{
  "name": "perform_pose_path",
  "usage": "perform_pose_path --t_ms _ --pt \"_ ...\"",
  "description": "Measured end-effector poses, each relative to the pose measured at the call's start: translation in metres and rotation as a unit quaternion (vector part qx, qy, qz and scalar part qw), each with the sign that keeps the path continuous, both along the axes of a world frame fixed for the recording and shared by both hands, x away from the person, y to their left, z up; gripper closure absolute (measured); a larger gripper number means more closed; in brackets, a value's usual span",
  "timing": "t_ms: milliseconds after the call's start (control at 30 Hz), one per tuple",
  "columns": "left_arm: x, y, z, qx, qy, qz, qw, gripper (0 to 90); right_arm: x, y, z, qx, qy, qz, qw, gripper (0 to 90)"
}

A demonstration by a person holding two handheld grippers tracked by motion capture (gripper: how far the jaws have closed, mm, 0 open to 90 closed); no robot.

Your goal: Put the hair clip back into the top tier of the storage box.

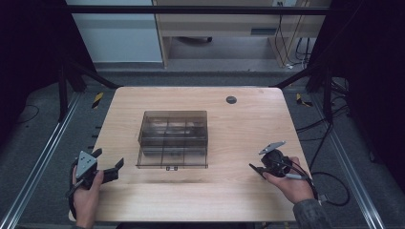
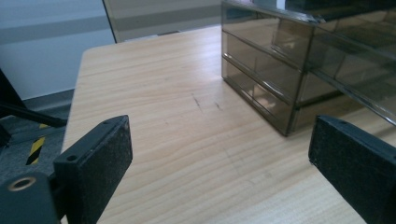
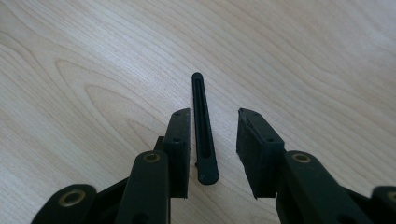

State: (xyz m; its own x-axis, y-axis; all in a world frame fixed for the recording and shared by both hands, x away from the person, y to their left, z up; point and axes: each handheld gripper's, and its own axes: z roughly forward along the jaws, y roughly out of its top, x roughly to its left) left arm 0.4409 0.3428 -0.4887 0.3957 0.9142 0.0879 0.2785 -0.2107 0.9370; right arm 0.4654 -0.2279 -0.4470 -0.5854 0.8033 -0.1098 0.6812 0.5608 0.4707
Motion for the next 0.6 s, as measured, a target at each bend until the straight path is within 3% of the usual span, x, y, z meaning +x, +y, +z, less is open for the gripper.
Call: perform_pose_path --t_ms 133,267,433,600 --pt "-0.002 -0.003 0.001 0.008 -0.010 -0.002 0.9999 6.1 0.007 0.002 -0.005 0.000 0.018 -0.006 0.9998 67.5" --pt "-0.002 -0.002 0.001 0.007 -0.012 0.001 0.9999 6.1 0.011 0.007 -0.014 -0.019 0.035 -0.001 0.9992 67.6" --pt "-0.003 0.001 0.000 -0.003 -0.011 0.005 0.9999 6.1 0.013 0.009 -0.018 -0.024 0.042 0.000 0.9988 67.8" --pt "-0.004 0.002 0.000 -0.002 -0.013 0.008 0.9999 6.1 0.014 0.010 -0.020 -0.031 0.051 0.003 0.9982 73.5"
